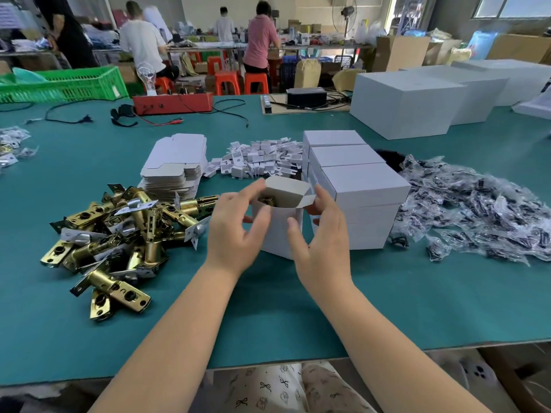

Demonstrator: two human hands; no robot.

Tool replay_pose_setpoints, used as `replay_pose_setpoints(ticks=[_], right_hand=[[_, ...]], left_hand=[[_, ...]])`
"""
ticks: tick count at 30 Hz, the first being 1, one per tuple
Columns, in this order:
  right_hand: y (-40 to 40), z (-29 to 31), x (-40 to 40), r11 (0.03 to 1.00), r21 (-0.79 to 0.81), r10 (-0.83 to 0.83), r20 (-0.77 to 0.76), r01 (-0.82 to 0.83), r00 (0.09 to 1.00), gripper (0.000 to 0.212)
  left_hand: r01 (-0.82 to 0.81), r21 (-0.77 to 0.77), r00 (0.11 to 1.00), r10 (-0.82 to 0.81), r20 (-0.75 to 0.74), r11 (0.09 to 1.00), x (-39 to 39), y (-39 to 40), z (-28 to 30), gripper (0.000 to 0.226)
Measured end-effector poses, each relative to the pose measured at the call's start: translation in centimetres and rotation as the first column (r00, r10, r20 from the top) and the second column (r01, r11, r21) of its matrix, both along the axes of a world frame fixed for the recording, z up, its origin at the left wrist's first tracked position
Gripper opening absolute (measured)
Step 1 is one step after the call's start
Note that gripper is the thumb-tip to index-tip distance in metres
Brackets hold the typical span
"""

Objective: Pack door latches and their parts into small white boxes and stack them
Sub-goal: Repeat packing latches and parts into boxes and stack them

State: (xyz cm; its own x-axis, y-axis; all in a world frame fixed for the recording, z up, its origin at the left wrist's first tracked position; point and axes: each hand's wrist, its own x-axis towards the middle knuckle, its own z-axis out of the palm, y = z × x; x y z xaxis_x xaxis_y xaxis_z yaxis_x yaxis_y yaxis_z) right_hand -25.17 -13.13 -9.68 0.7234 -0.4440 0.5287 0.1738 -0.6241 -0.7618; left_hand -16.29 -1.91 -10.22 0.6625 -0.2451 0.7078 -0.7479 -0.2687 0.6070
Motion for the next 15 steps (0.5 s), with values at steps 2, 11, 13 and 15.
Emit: replay_pose_setpoints(ticks=[2,11,13,15], right_hand=[[0.1,0.1,0.4,0.999,-0.042,-0.001,-0.024,0.000,1.000,0.063],[0.6,1.3,1.7,0.978,-0.207,0.010,0.089,0.009,0.996,0.037],[0.5,1.2,2.0,0.984,-0.180,0.005,0.107,0.014,0.994,0.031],[0.3,1.5,2.2,0.999,-0.051,0.019,0.101,-0.014,0.995,0.034]], left_hand=[[0.029,-0.050,0.999,-0.031,-0.038,0.998,0.4,0.1,0.1,0.026],[0.221,-0.326,0.879,-0.333,-0.341,0.919,1.0,0.1,0.2,0.015],[0.201,-0.315,0.895,-0.304,-0.325,0.928,0.9,0.0,0.2,0.017],[0.166,-0.282,0.917,-0.253,-0.310,0.945,0.8,0.0,0.3,0.018]])
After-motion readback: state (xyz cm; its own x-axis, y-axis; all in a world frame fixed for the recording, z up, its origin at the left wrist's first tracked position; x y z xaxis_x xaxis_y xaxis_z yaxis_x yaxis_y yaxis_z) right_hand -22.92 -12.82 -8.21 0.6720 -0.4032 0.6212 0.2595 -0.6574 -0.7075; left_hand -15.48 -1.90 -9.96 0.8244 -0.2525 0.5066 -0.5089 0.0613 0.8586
